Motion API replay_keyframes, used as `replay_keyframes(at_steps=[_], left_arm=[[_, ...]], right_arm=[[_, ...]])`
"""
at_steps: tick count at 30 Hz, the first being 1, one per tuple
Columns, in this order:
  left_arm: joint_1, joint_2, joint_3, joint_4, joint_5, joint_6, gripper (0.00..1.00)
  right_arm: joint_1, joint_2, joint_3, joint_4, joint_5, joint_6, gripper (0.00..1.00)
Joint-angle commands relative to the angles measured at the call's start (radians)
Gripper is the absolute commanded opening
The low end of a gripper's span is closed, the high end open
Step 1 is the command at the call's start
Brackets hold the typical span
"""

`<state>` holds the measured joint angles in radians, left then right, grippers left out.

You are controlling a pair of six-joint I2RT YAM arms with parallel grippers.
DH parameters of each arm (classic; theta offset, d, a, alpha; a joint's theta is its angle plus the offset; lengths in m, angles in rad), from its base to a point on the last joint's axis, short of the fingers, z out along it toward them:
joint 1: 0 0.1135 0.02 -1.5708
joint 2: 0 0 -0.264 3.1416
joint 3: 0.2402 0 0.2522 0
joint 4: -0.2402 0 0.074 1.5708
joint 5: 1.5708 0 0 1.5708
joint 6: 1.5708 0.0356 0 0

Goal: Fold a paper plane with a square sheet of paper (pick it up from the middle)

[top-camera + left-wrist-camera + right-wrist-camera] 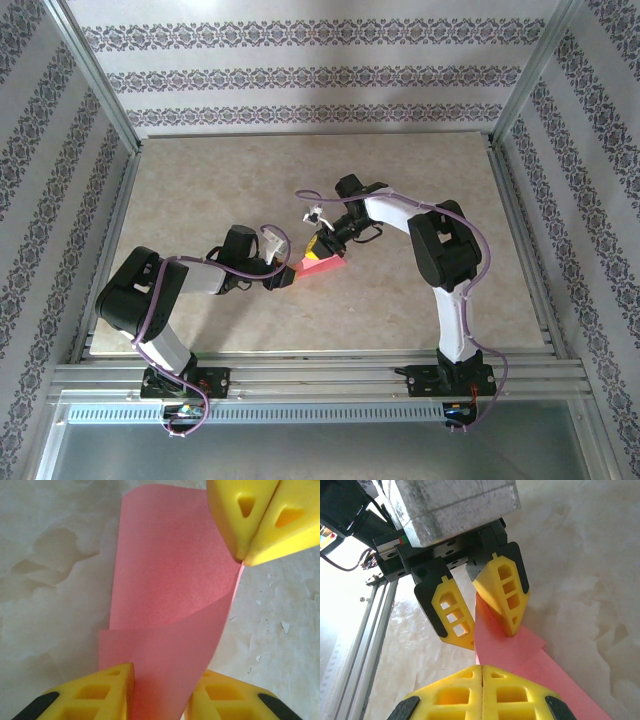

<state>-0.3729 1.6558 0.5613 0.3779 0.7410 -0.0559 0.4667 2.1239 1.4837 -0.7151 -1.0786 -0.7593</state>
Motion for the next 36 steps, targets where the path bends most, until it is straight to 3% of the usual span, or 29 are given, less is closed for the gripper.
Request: replay_keyframes(at_steps=[1, 10, 16, 19, 25, 31, 36], left_arm=[[-0.005, -0.004, 0.020, 0.022, 0.025, 0.015, 0.32], [-0.006, 0.004, 0.019, 0.029, 0.038, 0.011, 0.32], [-0.006, 0.004, 0.017, 0.032, 0.037, 0.012, 0.22], [-0.005, 0.005, 0.015, 0.034, 0.032, 0.013, 0.20], [-0.010, 0.000, 0.011, 0.035, 0.002, 0.010, 0.14], [-0.018, -0.018, 0.002, 0.043, -0.039, -0.018, 0.11], [-0.027, -0.028, -0.001, 0.046, -0.073, -0.059, 0.08]], right_arm=[[-0.004, 0.027, 0.025, -0.029, -0.015, -0.027, 0.00], [-0.002, 0.033, 0.033, -0.038, -0.014, -0.029, 0.00], [0.000, 0.035, 0.038, -0.042, -0.007, -0.028, 0.01], [0.000, 0.034, 0.038, -0.041, -0.003, -0.027, 0.07], [-0.017, 0.004, 0.024, 0.004, -0.004, 0.020, 0.27], [-0.068, -0.123, -0.076, 0.228, 0.021, 0.236, 0.36], [-0.116, -0.261, -0.222, 0.500, 0.126, 0.564, 0.41]])
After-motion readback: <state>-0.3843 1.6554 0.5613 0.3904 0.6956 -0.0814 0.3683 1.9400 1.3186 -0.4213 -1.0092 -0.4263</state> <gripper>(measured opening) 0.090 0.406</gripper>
